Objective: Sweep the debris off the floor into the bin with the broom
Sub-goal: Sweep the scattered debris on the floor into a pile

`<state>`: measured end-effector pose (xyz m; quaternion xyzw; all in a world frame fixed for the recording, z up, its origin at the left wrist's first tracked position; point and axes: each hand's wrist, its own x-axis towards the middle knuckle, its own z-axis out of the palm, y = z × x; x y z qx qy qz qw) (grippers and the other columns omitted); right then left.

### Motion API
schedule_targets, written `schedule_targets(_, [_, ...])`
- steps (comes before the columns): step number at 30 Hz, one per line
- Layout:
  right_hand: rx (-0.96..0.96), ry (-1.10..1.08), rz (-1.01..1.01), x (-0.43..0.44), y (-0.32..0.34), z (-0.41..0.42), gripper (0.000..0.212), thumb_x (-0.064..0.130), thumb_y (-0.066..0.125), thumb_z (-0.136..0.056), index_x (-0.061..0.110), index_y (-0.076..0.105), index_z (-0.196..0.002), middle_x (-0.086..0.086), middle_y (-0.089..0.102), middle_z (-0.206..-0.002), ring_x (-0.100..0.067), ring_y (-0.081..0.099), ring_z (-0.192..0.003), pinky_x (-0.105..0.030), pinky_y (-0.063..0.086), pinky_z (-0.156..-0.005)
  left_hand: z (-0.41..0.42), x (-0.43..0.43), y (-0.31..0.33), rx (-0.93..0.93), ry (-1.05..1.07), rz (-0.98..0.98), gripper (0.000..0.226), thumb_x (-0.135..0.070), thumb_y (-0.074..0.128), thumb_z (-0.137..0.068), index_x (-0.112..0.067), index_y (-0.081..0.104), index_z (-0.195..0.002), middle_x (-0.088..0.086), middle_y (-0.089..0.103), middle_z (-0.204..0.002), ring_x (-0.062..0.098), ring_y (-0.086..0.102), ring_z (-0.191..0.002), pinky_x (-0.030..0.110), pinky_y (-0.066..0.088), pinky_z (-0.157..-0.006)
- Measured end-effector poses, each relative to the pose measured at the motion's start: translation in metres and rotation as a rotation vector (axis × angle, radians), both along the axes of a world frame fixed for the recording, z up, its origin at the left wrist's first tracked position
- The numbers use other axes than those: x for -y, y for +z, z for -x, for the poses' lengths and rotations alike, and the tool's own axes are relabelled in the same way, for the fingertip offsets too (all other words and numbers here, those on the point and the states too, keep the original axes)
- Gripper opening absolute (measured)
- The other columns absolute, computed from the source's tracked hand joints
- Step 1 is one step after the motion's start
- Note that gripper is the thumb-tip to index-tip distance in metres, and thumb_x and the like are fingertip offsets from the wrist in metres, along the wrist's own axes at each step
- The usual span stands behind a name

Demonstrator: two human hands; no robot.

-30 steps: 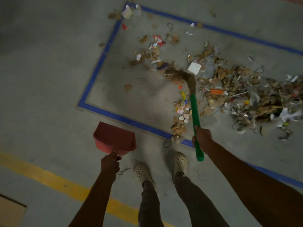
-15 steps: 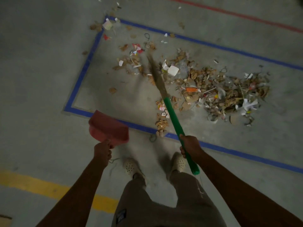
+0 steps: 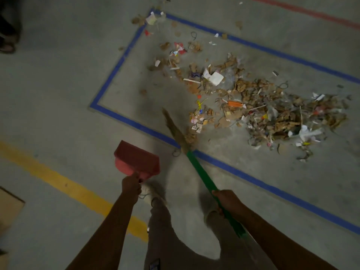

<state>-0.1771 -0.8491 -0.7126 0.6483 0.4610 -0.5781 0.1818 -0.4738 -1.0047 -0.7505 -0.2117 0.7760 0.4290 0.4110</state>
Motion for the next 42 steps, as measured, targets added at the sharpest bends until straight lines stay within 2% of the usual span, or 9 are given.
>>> schedule_targets(4, [0.021,0.134,0.066,-0.015,-0.024,-0.041,0.019,0.025,0.054,-0.100,0.008,0.053,-0.107,-0.008,0.058,-0.073,-0.016,0.055,-0.051,-0.023,0.043,-0.042,-0.064,0.002,-0.014,0.057,0.042,0.035,0.025,-0.018,0.058,-0.098,-0.003,0.053,-0.079,0.016,0.054,-0.071,0.007,0.026,-0.030,0.014,0.021,-0.037])
schedule_targets(6, [0.065,0.181,0.100,-0.022,-0.039,-0.053,0.010,0.022,0.053,-0.099,0.012,0.054,-0.097,-0.007,0.057,-0.073,-0.015,0.054,-0.052,-0.023,0.043,-0.043,-0.086,0.001,-0.020,0.082,0.040,0.046,0.023,-0.018,0.059,-0.098,-0.003,0.056,-0.081,0.016,0.053,-0.071,0.008,0.026,-0.031,0.015,0.021,-0.038])
schedule_targets(10, [0.211,0.161,0.061,-0.044,-0.082,-0.074,0.021,0.023,0.056,-0.100,0.006,0.058,-0.088,-0.009,0.058,-0.068,-0.017,0.053,-0.049,-0.027,0.045,-0.047,-0.109,-0.006,-0.032,0.106,0.048,0.034,0.030,-0.019,0.060,-0.098,-0.008,0.052,-0.072,0.013,0.052,-0.067,0.006,0.024,-0.030,0.014,0.020,-0.036])
schedule_targets(16, [0.201,-0.176,-0.119,-0.114,-0.114,-0.084,0.037,0.033,0.054,-0.100,-0.004,0.058,-0.108,-0.014,0.062,-0.078,-0.023,0.057,-0.055,-0.033,0.051,-0.052,-0.106,-0.024,-0.035,0.072,0.020,-0.016,0.021,-0.021,0.057,-0.100,-0.005,0.059,-0.086,0.012,0.054,-0.074,0.006,0.027,-0.032,0.014,0.021,-0.036])
schedule_targets(22, [0.115,-0.526,-0.188,-0.179,-0.069,-0.092,0.032,0.031,0.055,-0.099,0.003,0.054,-0.083,-0.013,0.055,-0.060,-0.023,0.050,-0.043,-0.030,0.045,-0.045,-0.097,-0.059,-0.015,0.029,-0.006,-0.021,0.016,-0.019,0.055,-0.099,-0.006,0.057,-0.090,0.012,0.055,-0.073,0.006,0.027,-0.030,0.011,0.020,-0.036])
schedule_targets(29, [0.056,-0.388,-0.275,-0.154,-0.021,-0.099,0.041,0.038,0.049,-0.101,0.002,0.061,-0.088,-0.012,0.056,-0.060,-0.023,0.052,-0.043,-0.029,0.045,-0.047,-0.089,-0.106,0.015,-0.011,-0.003,-0.085,0.027,-0.015,0.051,-0.099,-0.005,0.049,-0.074,0.015,0.052,-0.072,0.005,0.025,-0.026,0.007,0.019,-0.037])
schedule_targets(34, [0.005,-0.261,-0.139,-0.121,-0.008,-0.086,0.033,0.034,0.052,-0.101,0.003,0.060,-0.095,-0.006,0.051,-0.058,-0.017,0.046,-0.041,-0.024,0.040,-0.040,-0.078,-0.124,0.011,0.008,-0.043,-0.099,0.028,-0.016,0.050,-0.100,-0.006,0.048,-0.074,0.014,0.051,-0.071,0.005,0.025,-0.026,0.007,0.020,-0.036])
schedule_targets(38, [0.041,-0.110,-0.003,-0.101,-0.020,-0.072,0.030,0.028,0.053,-0.101,0.001,0.058,-0.088,-0.006,0.052,-0.055,-0.015,0.047,-0.037,-0.022,0.039,-0.040,-0.069,-0.134,-0.009,0.085,-0.123,-0.027,0.029,-0.021,0.054,-0.100,-0.010,0.046,-0.074,0.011,0.047,-0.070,0.006,0.027,-0.027,0.011,0.021,-0.035])
schedule_targets(42, [0.121,-0.121,0.155,-0.088,-0.037,-0.054,0.026,0.020,0.056,-0.099,-0.005,0.060,-0.102,-0.007,0.053,-0.060,-0.014,0.047,-0.042,-0.022,0.040,-0.039,-0.061,-0.143,-0.023,0.172,-0.225,0.010,0.033,-0.030,0.061,-0.097,-0.012,0.048,-0.073,0.008,0.048,-0.068,0.006,0.027,-0.031,0.014,0.021,-0.034])
